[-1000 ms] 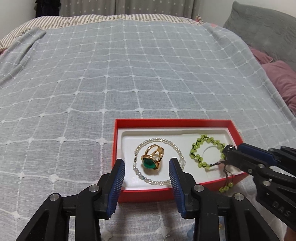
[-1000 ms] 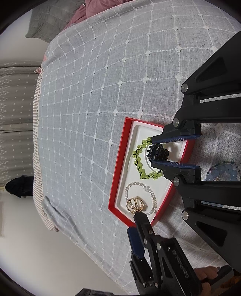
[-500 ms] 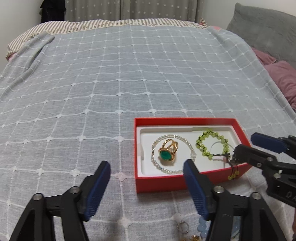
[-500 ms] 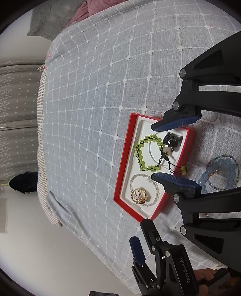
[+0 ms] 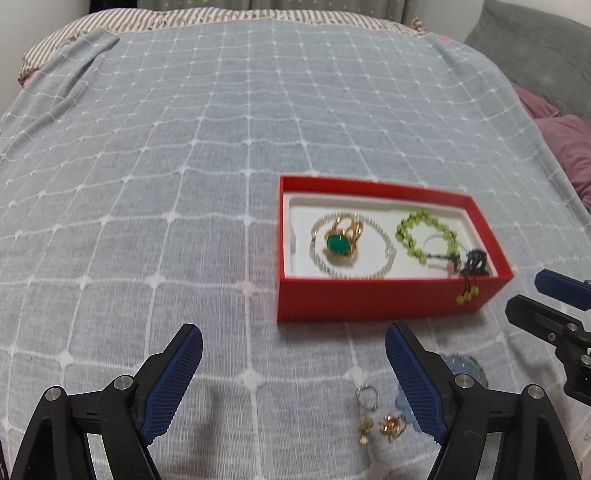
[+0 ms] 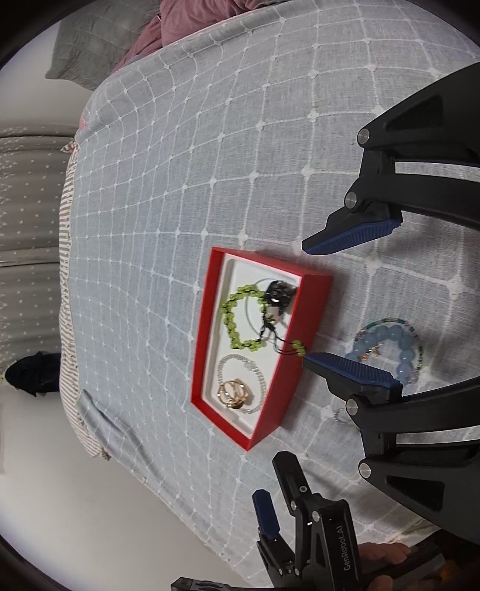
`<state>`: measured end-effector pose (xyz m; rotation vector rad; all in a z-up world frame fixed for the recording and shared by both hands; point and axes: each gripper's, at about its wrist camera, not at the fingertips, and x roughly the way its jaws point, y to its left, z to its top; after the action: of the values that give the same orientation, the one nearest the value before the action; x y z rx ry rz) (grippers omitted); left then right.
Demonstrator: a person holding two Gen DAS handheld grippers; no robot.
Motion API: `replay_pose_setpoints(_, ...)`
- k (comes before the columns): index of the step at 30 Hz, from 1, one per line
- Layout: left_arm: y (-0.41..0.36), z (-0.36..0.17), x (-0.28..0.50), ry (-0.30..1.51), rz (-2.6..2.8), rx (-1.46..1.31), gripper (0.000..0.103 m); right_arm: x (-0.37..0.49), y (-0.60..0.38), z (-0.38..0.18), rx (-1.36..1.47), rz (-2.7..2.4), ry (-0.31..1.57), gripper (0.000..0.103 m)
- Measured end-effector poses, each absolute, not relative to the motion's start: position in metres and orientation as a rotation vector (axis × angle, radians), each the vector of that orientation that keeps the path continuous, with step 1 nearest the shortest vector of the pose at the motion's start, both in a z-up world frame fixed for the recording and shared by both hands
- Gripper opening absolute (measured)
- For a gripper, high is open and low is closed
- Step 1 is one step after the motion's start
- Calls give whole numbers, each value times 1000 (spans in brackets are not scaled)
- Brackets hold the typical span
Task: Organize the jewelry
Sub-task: 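Withdraw both tools from the box toward the remaining jewelry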
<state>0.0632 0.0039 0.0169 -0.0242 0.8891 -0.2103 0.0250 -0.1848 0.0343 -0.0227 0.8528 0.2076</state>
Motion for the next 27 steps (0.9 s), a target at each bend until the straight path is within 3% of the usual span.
replay_pose_setpoints(27,-3,-27,30,1027,-271,128,85,-11,-179,-11,-141,234,1007,58)
